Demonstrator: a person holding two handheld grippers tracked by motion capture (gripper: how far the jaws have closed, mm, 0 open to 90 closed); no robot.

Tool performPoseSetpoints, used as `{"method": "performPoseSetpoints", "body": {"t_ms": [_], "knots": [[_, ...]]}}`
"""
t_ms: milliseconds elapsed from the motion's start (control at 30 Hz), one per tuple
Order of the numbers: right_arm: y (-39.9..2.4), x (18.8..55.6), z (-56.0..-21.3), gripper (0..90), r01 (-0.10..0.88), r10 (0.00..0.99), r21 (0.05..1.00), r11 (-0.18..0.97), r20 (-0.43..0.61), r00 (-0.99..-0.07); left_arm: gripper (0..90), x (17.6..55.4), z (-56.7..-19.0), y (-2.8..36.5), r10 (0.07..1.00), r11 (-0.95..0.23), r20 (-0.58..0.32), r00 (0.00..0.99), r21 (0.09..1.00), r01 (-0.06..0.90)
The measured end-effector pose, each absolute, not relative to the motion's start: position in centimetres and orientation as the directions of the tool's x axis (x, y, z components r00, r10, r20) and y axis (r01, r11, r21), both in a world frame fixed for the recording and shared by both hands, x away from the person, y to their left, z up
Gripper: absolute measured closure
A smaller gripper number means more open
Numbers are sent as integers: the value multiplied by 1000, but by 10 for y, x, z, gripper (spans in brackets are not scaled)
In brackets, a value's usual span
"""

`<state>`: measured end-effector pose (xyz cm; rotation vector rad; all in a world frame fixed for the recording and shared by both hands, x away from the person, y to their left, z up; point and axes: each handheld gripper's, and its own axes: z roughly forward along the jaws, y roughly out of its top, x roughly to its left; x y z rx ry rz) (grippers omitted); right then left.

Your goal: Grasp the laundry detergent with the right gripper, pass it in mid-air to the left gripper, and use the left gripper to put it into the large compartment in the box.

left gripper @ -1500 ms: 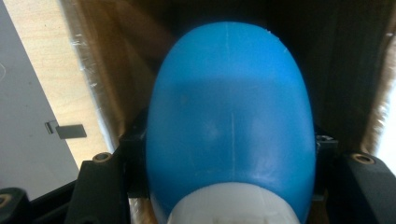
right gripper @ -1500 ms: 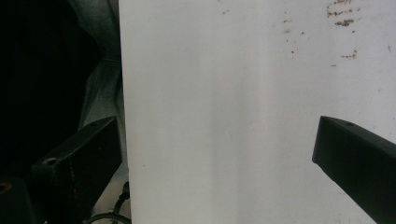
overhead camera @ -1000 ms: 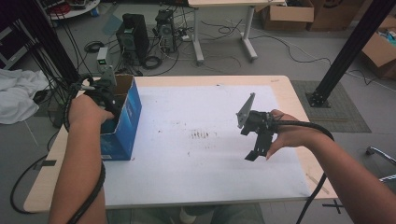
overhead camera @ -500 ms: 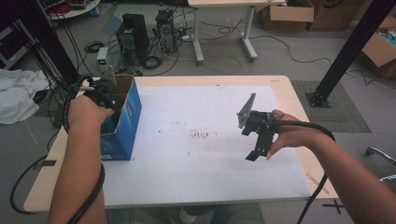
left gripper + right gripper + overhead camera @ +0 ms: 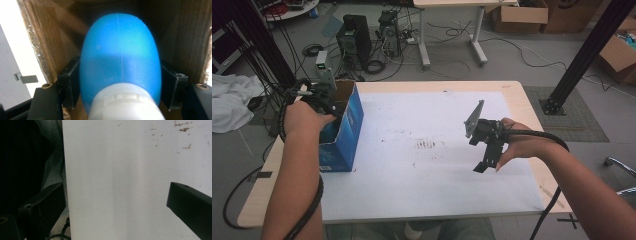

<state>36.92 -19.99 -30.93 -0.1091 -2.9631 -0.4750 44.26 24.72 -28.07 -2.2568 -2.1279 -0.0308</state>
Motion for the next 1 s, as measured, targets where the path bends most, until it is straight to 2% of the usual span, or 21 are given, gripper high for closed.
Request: {"method": "performPoseSetpoints", "body": {"t_ms": [433, 1000], "knots": [[-204, 368, -311, 22, 102, 58, 307, 946, 148, -987, 297, 443, -271, 245, 995, -77, 56, 78, -10, 997], [-203, 367, -307, 23, 103, 62, 310, 945, 140, -988, 198, 437, -238, 244, 994, -75, 87, 73, 19, 997]]}}
